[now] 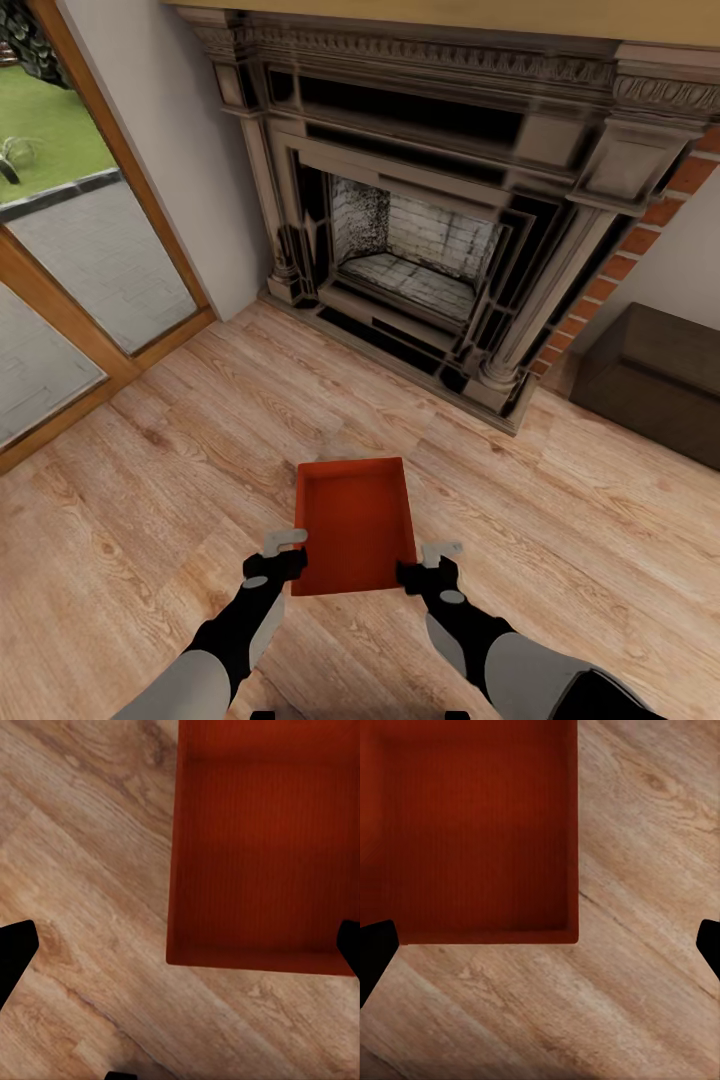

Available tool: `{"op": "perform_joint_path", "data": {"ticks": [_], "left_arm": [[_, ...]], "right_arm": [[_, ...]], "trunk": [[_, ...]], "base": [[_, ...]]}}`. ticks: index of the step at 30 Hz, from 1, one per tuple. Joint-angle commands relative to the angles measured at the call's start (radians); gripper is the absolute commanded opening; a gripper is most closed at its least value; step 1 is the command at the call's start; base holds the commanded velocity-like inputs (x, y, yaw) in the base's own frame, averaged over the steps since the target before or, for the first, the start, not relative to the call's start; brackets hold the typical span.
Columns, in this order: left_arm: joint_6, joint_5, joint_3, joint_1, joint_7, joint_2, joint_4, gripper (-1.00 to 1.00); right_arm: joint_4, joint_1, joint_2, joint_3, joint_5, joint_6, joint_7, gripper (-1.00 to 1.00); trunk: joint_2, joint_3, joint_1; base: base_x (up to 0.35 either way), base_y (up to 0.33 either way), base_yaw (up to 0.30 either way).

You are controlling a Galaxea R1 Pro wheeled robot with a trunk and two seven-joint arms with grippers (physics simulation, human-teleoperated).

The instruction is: Move the two storage containers from the living room to the garage. In the garage, place one container on the floor and stack the other container on top of it (either order is fine).

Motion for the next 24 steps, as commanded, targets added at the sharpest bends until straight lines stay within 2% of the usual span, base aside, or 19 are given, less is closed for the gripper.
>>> {"op": "perform_joint_path", "data": {"ticks": [1,24], "left_arm": [[0.002,0.0,0.003,0.0,0.001,-0.001,0.001,1.0],[-0.003,-0.001,0.001,0.0,0.001,-0.001,-0.001,1.0]], "right_arm": [[-0.004,-0.001,-0.001,0.008,-0.008,0.0,-0.003,1.0],[-0.026,-0.001,0.0,0.003,-0.007,-0.038,-0.004,1.0]], "trunk": [[-0.001,-0.001,0.0],[-0.001,-0.001,0.0]], "base": [[0.0,0.0,0.0],[0.0,0.0,0.0]]}}
